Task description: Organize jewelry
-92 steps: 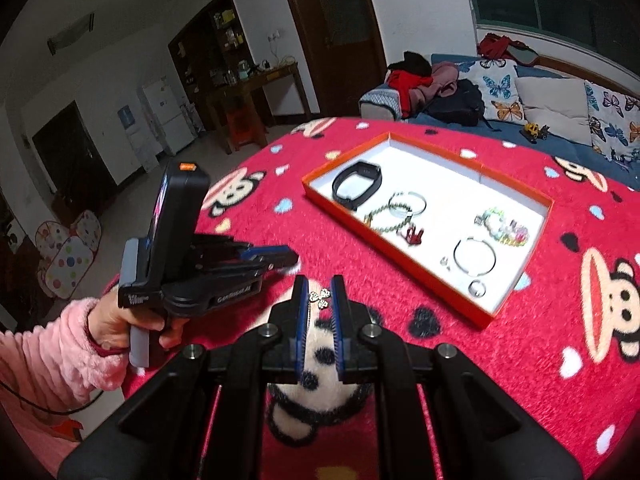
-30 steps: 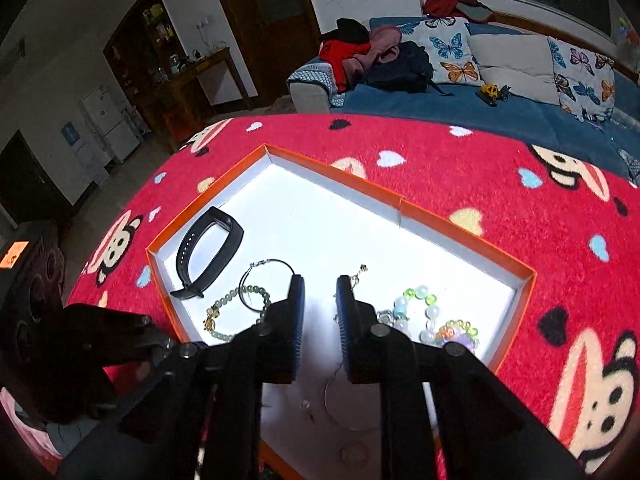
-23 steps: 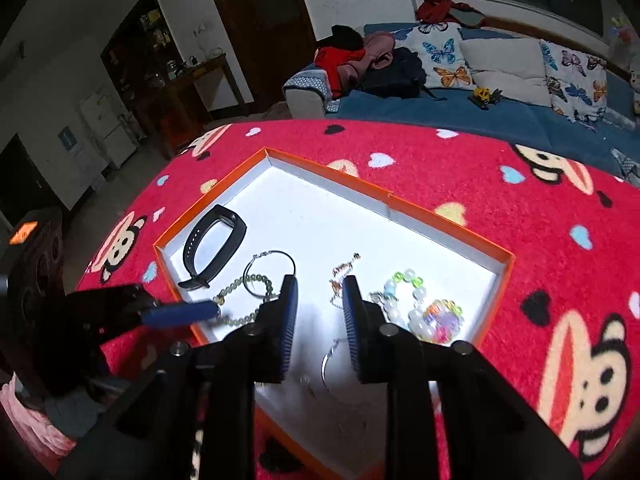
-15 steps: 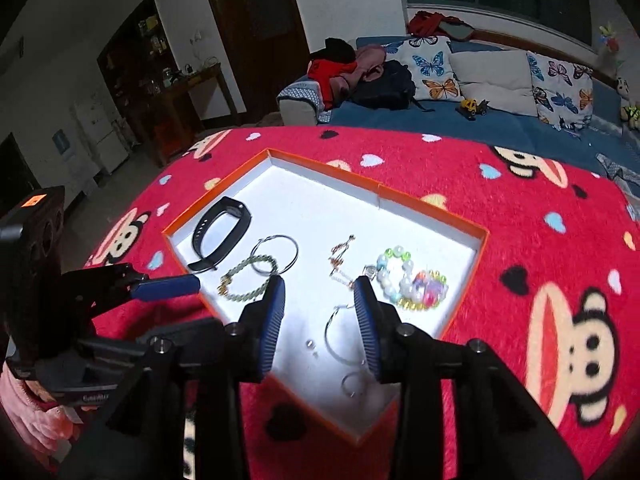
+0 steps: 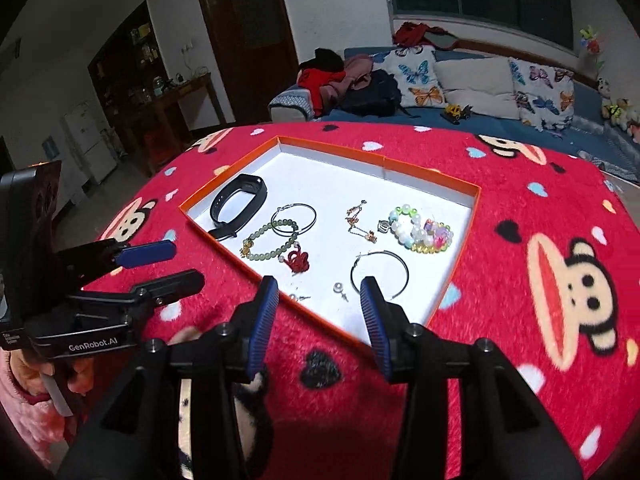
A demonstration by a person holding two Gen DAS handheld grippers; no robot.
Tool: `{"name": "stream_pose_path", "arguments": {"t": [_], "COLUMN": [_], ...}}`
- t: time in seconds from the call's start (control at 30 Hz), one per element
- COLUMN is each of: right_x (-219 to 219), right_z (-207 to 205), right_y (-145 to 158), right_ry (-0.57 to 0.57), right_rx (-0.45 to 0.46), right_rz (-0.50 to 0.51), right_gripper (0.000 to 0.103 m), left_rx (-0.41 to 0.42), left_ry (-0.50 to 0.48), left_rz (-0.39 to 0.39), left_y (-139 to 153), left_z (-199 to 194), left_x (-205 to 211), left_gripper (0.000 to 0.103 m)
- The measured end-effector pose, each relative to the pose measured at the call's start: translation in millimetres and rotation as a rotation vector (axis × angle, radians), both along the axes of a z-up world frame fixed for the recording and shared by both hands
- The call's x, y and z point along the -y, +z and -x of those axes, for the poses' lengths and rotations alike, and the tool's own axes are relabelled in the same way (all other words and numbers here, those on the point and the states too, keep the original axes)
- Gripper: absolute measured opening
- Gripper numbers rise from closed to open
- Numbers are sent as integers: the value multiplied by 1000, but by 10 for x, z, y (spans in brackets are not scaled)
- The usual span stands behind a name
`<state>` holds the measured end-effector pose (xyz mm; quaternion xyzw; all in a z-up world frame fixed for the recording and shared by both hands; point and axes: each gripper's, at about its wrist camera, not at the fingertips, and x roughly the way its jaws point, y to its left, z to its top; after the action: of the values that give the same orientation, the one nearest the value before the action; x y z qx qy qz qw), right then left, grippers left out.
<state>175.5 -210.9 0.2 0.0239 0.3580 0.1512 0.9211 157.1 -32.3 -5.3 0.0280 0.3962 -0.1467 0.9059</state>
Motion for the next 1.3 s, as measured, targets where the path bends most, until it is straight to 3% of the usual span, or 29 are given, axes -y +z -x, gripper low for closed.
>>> {"name": "stream_pose_path", "arguments": {"t": [0.13, 0.47, 1.07, 1.3], "right_x": [-50, -185, -229, -176], "right_z": [137, 322, 478, 560], "right_y": [-50, -192, -268, -302], "right_ry": [-38, -86, -132, -157], "right_rx": [35, 47, 44, 41], "right_rz": [15, 1, 37, 38], "right_gripper": [51, 55, 58, 58], "left_rx": [14, 53, 68, 40], "left_ry": [11, 28, 108, 119], "left_rz": [4, -56, -130, -105], "left_y": [6, -118, -151, -296], "left_z": [83, 275, 152, 172], "left_x": [-67, -72, -552, -609], "left_gripper": [75, 87, 91, 91]}}
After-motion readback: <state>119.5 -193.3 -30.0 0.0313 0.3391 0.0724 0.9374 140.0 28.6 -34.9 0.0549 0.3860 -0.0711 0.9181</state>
